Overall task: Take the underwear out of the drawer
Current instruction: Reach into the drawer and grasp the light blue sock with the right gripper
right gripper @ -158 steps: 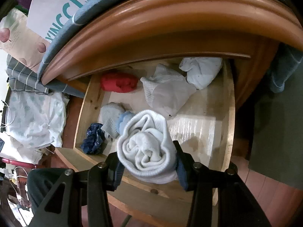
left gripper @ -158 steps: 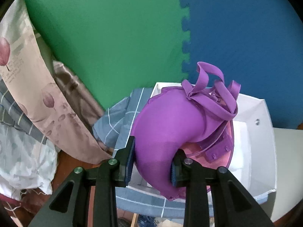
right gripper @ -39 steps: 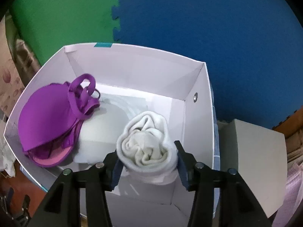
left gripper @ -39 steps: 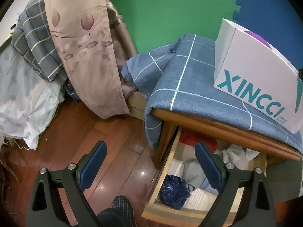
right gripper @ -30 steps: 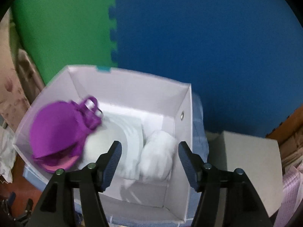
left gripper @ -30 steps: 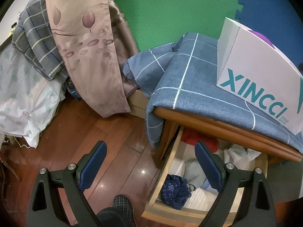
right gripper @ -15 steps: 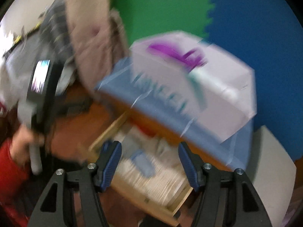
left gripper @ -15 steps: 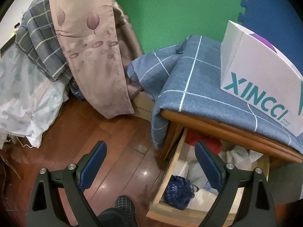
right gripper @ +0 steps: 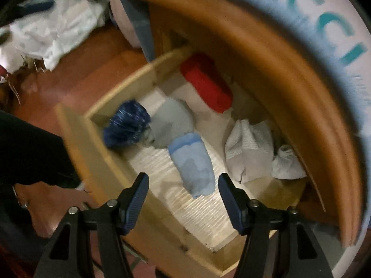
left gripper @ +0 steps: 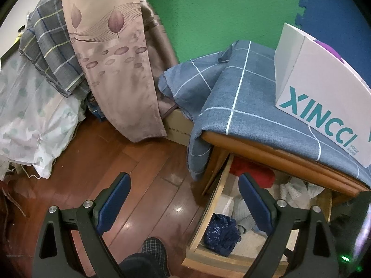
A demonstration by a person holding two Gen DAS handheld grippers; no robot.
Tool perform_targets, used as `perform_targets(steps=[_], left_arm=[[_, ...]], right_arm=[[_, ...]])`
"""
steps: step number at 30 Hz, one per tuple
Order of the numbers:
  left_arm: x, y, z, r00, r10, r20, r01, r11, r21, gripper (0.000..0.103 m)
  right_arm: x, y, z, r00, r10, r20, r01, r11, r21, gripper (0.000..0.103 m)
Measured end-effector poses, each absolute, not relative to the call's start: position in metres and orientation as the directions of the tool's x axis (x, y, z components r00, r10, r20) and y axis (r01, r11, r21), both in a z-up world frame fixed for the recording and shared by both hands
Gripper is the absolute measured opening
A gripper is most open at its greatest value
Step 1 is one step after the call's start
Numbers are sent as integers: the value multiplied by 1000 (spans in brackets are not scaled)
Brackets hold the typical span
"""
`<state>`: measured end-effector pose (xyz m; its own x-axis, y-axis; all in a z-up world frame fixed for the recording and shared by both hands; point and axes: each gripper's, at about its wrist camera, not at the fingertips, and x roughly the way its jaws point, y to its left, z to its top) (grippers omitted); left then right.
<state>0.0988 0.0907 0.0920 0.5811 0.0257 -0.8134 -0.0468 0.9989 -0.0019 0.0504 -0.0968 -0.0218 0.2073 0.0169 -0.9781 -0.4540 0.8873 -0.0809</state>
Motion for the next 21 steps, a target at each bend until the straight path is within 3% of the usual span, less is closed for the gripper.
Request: perform_targets(steps=[6, 21], left_arm=[[102, 92, 84, 554, 25, -832, -49, 999, -3, 93], [105, 92, 78, 550, 12, -835, -62, 998, -27, 93]], right_arm=[[71, -95, -83, 132, -33, -991, -487, 868, -94, 64], [95, -107, -155, 41, -86, -995, -481, 871, -95, 64]])
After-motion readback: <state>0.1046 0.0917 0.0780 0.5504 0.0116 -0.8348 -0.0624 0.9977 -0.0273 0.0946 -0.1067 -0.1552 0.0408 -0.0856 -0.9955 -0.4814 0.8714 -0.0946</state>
